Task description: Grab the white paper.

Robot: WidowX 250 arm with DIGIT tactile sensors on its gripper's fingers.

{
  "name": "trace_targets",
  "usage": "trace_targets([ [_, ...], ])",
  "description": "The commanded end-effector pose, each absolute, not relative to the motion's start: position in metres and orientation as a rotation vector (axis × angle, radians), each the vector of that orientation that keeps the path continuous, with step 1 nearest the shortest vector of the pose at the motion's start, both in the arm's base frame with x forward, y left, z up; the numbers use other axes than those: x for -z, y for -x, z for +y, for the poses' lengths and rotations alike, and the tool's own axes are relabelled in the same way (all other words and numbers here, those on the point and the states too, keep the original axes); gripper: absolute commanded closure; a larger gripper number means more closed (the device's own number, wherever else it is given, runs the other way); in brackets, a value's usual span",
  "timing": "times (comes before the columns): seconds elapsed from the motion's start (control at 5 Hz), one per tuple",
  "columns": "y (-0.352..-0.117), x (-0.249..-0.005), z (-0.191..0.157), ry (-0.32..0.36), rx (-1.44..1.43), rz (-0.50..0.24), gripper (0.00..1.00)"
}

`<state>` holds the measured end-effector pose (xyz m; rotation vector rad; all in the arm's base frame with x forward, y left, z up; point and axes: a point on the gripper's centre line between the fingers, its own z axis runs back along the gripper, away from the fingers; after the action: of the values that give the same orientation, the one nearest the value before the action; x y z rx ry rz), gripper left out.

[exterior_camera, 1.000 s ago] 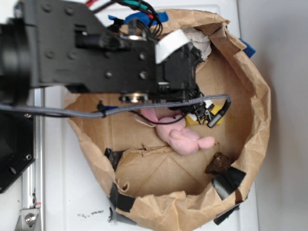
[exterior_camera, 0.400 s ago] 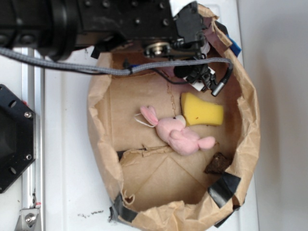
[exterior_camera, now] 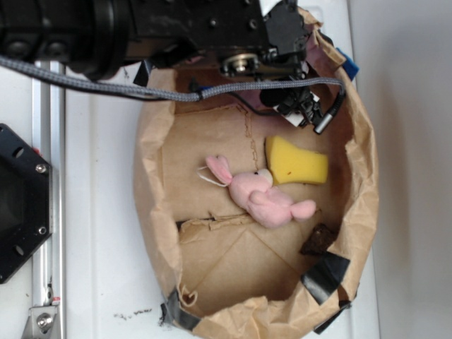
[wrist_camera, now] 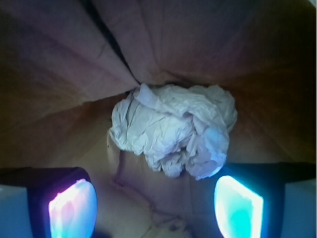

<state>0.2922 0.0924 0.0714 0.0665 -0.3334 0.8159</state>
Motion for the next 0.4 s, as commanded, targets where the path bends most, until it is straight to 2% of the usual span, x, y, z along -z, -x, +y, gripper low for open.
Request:
trace_targets([
  [0.0,-0.2908,-0.0854,0.1046,-0.129,-0.855,-0.421,0.00],
  [0.2,-0.2913,-0.0808,0.1085,-0.139,-0.863,-0.408,0.00],
])
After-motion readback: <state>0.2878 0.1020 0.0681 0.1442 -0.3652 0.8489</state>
